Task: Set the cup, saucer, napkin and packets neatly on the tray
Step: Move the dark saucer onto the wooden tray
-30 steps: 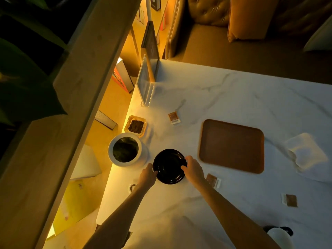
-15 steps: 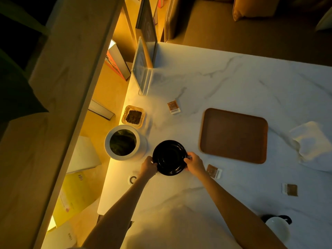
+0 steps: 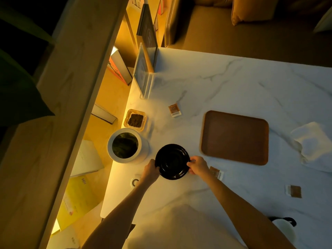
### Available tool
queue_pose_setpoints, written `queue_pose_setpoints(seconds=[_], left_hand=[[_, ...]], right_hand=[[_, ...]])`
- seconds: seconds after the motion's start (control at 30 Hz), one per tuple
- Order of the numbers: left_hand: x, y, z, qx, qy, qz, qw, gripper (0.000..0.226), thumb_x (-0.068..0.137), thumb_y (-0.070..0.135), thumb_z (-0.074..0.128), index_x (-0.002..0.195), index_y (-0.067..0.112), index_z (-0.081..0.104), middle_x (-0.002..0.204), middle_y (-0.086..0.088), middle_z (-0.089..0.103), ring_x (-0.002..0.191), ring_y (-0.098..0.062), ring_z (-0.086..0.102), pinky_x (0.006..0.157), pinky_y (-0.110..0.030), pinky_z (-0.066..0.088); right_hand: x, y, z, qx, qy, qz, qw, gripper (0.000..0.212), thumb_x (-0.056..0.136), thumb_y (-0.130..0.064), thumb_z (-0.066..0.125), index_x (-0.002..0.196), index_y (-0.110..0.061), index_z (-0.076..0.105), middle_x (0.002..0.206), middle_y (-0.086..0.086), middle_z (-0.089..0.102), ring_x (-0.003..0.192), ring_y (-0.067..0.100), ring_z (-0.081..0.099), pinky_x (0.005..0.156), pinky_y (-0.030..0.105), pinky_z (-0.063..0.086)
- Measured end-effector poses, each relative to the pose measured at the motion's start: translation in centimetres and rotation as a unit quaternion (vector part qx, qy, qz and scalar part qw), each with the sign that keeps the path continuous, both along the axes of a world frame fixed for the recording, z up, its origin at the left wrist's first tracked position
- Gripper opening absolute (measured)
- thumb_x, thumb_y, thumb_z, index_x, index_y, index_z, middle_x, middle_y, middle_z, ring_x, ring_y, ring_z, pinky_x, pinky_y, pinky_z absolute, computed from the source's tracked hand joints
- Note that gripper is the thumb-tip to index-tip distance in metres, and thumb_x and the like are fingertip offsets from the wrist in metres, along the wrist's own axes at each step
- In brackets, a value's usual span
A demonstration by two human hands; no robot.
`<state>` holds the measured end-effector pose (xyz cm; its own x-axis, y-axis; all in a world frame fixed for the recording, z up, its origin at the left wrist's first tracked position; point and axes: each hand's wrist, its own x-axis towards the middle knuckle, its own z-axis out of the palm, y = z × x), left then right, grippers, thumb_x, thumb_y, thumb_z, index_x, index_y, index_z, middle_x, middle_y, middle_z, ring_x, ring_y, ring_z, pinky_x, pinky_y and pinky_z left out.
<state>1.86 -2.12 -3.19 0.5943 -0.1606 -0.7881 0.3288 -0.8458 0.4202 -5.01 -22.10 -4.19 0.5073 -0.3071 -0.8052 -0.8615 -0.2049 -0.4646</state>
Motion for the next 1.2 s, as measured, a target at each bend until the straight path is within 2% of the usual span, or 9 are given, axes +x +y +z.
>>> queue_pose_setpoints(seconds=[0.3, 0.37, 0.47, 0.57, 0.67, 0.77, 0.9, 1.0, 1.2], left_hand=[[0.1, -4.6, 2.6, -0.020, 0.002, -0.087, 0.996, 0.021, 0.095, 0.011, 0.049, 0.112, -0.001, 0.054, 0.102, -0.024, 0.069, 0.094, -0.037, 0.068, 0.085, -0.048, 0.056], [0.2, -6.8, 3.0, -0.030, -0.005, -0.104, 0.994, 0.021, 0.095, 0.011, 0.049, 0.112, 0.000, 0.055, 0.098, -0.022, 0.069, 0.088, -0.033, 0.068, 0.083, -0.045, 0.057], [0.1, -10.5, 3.1, -0.050, -0.021, -0.132, 0.990, 0.022, 0.097, 0.016, 0.048, 0.108, -0.002, 0.056, 0.089, -0.017, 0.067, 0.078, -0.027, 0.065, 0.081, -0.044, 0.057], [-0.2, -14.5, 3.3, -0.076, -0.036, -0.159, 0.984, 0.025, 0.097, 0.018, 0.048, 0.108, -0.003, 0.056, 0.095, -0.020, 0.069, 0.081, -0.029, 0.065, 0.081, -0.044, 0.055], [-0.1, -18.3, 3.3, -0.072, -0.061, -0.181, 0.979, 0.025, 0.098, 0.020, 0.048, 0.112, 0.000, 0.056, 0.105, -0.019, 0.068, 0.095, -0.033, 0.067, 0.086, -0.045, 0.055], [0.6, -21.3, 2.9, -0.068, -0.083, -0.198, 0.974, 0.025, 0.098, 0.018, 0.047, 0.112, 0.000, 0.056, 0.108, -0.019, 0.067, 0.098, -0.032, 0.065, 0.088, -0.043, 0.055], [2.1, -23.7, 2.2, -0.030, -0.093, -0.197, 0.975, 0.027, 0.099, 0.022, 0.045, 0.116, 0.003, 0.057, 0.112, -0.016, 0.066, 0.102, -0.030, 0.064, 0.092, -0.041, 0.054], [3.5, -24.4, 1.3, 0.004, -0.085, -0.201, 0.976, 0.029, 0.099, 0.025, 0.045, 0.117, 0.005, 0.057, 0.112, -0.015, 0.066, 0.102, -0.029, 0.065, 0.093, -0.042, 0.054], [5.5, -25.5, -0.7, 0.065, -0.095, -0.236, 0.965, 0.024, 0.097, 0.029, 0.050, 0.113, 0.013, 0.058, 0.102, -0.008, 0.067, 0.091, -0.023, 0.066, 0.086, -0.037, 0.058]], right_hand=[[-2.6, -4.1, 4.0, -0.008, -0.011, -0.055, 0.998, 0.024, 0.092, -0.008, 0.056, 0.116, -0.005, 0.061, 0.094, 0.017, 0.068, 0.063, 0.016, 0.064, 0.053, 0.022, 0.053], [-3.5, -5.7, 5.0, -0.024, -0.013, -0.082, 0.996, 0.022, 0.092, -0.010, 0.057, 0.112, -0.004, 0.062, 0.095, 0.016, 0.068, 0.071, 0.020, 0.066, 0.062, 0.025, 0.054], [-4.7, -8.9, 6.6, -0.034, -0.013, -0.101, 0.994, 0.010, 0.088, -0.003, 0.055, 0.085, -0.001, 0.064, 0.078, 0.018, 0.064, 0.066, 0.025, 0.062, 0.065, 0.032, 0.054], [-5.6, -12.2, 7.6, -0.039, 0.000, -0.131, 0.991, 0.028, 0.085, 0.005, 0.052, 0.061, -0.009, 0.050, 0.066, 0.015, 0.053, 0.069, 0.031, 0.059, 0.057, 0.032, 0.048], [-5.8, -15.3, 7.5, -0.053, 0.007, -0.144, 0.988, 0.027, 0.088, 0.002, 0.052, 0.063, -0.008, 0.051, 0.065, 0.013, 0.054, 0.067, 0.030, 0.057, 0.062, 0.033, 0.050], [-5.0, -18.1, 7.0, -0.045, 0.006, -0.172, 0.984, 0.028, 0.089, 0.001, 0.052, 0.064, -0.008, 0.052, 0.064, 0.011, 0.053, 0.060, 0.024, 0.055, 0.064, 0.030, 0.055], [-3.0, -21.0, 5.1, -0.045, -0.008, -0.146, 0.988, 0.010, 0.091, -0.006, 0.058, 0.090, 0.000, 0.065, 0.081, 0.016, 0.063, 0.083, 0.030, 0.064, 0.089, 0.043, 0.056], [-1.2, -22.1, 3.8, -0.044, -0.017, -0.118, 0.992, 0.017, 0.092, -0.008, 0.058, 0.104, 0.003, 0.065, 0.090, 0.018, 0.065, 0.089, 0.031, 0.065, 0.091, 0.047, 0.056], [0.6, -23.0, 2.0, -0.034, -0.030, -0.099, 0.994, 0.019, 0.093, -0.008, 0.057, 0.102, 0.006, 0.066, 0.099, 0.030, 0.068, 0.095, 0.039, 0.067, 0.090, 0.049, 0.055]])
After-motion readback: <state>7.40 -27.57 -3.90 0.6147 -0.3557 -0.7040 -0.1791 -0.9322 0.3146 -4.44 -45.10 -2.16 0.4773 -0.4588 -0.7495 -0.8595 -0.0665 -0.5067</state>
